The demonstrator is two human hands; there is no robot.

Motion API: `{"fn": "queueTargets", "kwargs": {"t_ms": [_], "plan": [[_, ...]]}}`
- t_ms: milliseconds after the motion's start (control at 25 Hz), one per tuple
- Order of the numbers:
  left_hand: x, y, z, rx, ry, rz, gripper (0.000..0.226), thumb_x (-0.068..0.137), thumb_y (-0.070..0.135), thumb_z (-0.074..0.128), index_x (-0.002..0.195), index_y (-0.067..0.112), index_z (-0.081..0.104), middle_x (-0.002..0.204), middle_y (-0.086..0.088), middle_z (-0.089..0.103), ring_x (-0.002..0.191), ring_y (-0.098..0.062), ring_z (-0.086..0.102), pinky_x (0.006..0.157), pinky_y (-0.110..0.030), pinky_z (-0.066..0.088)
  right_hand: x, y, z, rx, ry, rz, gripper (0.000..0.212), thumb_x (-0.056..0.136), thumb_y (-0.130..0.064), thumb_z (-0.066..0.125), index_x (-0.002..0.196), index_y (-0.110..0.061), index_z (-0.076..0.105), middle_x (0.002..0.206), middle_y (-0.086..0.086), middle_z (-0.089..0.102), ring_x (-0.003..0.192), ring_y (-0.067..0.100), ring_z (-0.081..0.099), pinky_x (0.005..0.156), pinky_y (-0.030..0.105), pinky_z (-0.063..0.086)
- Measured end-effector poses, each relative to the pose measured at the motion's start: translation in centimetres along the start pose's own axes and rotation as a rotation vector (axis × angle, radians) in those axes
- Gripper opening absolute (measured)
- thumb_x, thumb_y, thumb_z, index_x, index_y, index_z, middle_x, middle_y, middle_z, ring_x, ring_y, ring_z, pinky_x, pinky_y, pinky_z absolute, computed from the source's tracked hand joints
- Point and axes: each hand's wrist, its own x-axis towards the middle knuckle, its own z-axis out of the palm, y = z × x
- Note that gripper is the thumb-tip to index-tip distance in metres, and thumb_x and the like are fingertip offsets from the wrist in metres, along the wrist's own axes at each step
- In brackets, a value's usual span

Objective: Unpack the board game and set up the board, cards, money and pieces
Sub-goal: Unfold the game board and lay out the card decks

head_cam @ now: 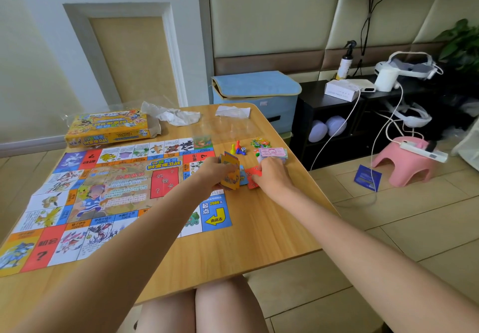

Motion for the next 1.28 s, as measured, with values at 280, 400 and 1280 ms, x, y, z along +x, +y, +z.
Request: {"fn": "queueTargets", "kwargs": {"t_ms": [280,400,1280], "plan": [[1.3,0.5,-0.3,0.006,0.025,-0.005,0.026,0.093,0.011,0.055,0.117,0.004,0.053,0.08,-0.006,0.057,0.067,-0.016,0.058,0.048,-0.023,0.053,-0.3,0.7,-0.9,-0.001,-0.031,-0.009,0.02,0.089,-0.016,0.061,0.098,0.001,0.062,0.104,0.013,0.054,0.097,0.026,0.053,0.072,0.031,0.042],[1.3,0.6,-0.9,0.032,0.037,-0.012,0.019,0.092,0.012,0.056,0.111,0.007,0.054,0.078,-0.005,0.057,0.066,-0.016,0.058,0.058,-0.028,0.053,-0.2,-0.2,-0.4,-0.067,-0.054,-0.014,0.033,0.094,-0.02,0.052,0.065,-0.01,0.04,0.098,0.012,0.044,0.089,0.023,0.044,0.07,0.03,0.035],[-0.1,-1.6,-5.4,-0.186,0.15,0.191,0.013,0.095,0.011,0.05,0.106,0.008,0.056,0.088,-0.008,0.064,0.071,-0.017,0.062,0.053,-0.021,0.054,-0.6,-4.3,1.6,-0.317,0.066,-0.381,0.035,0.101,-0.019,0.034,0.129,-0.003,0.048,0.139,0.012,0.038,0.129,0.028,0.031,0.105,0.039,0.027]]}}
